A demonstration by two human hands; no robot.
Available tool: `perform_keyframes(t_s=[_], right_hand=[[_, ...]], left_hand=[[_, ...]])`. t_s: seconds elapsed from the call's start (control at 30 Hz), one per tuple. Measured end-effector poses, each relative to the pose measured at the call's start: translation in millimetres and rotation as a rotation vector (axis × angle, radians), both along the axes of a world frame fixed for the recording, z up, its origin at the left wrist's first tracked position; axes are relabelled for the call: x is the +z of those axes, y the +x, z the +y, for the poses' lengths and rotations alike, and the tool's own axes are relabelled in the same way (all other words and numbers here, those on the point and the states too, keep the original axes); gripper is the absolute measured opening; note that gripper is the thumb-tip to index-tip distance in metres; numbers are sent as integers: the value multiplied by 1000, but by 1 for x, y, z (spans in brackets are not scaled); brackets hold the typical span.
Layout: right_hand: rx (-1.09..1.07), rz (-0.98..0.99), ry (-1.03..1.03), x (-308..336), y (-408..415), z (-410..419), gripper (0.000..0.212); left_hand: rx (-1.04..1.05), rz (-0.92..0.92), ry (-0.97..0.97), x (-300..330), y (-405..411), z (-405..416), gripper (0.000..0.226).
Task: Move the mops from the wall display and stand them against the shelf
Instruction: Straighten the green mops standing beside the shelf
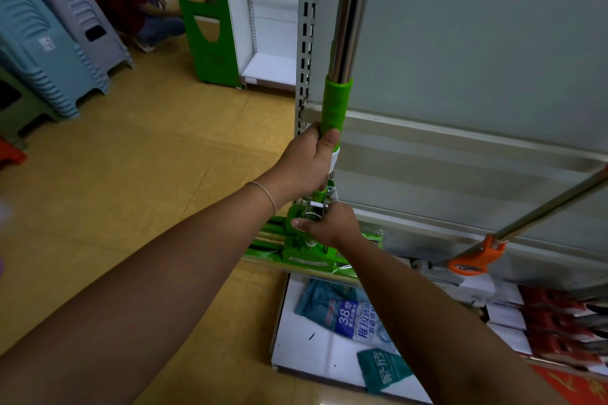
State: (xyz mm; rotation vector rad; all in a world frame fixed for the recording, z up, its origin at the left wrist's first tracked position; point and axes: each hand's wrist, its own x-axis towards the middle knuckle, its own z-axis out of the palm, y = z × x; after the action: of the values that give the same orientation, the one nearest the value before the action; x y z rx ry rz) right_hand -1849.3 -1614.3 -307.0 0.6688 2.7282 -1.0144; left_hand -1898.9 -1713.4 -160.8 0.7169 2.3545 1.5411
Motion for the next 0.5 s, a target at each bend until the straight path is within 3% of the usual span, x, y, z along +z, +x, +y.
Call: perform_keyframes(t_s=[0.3, 0.5], right_hand=[[-116, -78, -85, 4, 11, -9, 64], [-89, -78, -108, 16, 25, 0, 58]], left_hand=[[-11, -43, -132, 9, 5, -5, 42], [152, -227, -140, 18, 20, -11, 60]])
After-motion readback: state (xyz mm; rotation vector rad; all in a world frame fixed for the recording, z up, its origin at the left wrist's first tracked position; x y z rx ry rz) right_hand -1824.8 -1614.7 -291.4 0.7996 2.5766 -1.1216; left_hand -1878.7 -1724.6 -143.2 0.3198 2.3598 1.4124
